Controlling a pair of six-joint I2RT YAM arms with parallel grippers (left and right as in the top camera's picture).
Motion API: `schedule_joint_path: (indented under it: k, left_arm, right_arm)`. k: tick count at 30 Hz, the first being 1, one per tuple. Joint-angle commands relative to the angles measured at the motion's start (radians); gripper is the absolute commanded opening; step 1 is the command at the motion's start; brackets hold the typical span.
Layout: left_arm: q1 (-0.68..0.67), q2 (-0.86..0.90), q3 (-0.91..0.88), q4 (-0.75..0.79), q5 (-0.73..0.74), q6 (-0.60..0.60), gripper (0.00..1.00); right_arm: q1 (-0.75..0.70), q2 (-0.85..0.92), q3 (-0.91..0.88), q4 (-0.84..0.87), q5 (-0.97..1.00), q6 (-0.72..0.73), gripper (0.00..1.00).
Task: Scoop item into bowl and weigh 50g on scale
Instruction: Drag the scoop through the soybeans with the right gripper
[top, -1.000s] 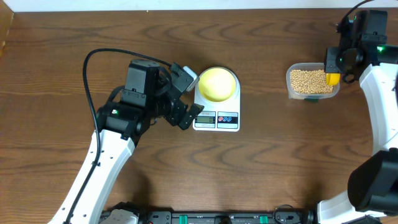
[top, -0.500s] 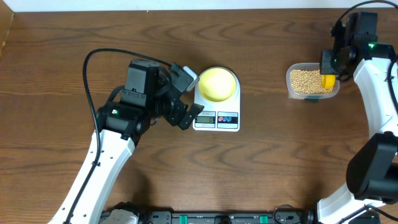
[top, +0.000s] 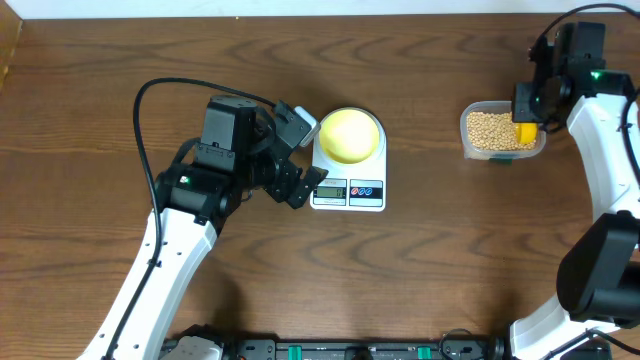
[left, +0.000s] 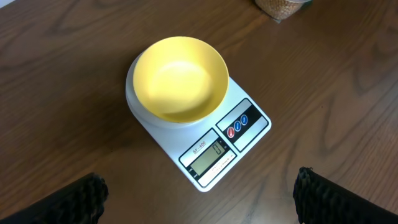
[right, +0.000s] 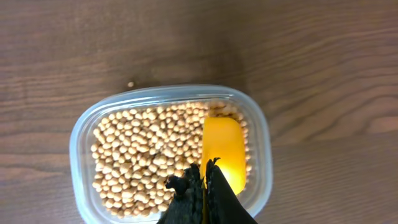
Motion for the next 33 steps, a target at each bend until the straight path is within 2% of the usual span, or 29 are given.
schedule_joint_path:
  k: [1,33]
  left_arm:
    - [0.003,-0.004,-0.005,-0.004,-0.009,0.013,0.98]
    - [0.003,-0.004,-0.005,-0.004,-0.009,0.013,0.98]
  right_arm:
    - [-0.005,0.014,-0.034,-0.007,-0.041,-0.013,0.01]
    - [-0.114,0.014,-0.058,-0.005,-0.359,-0.039,0.01]
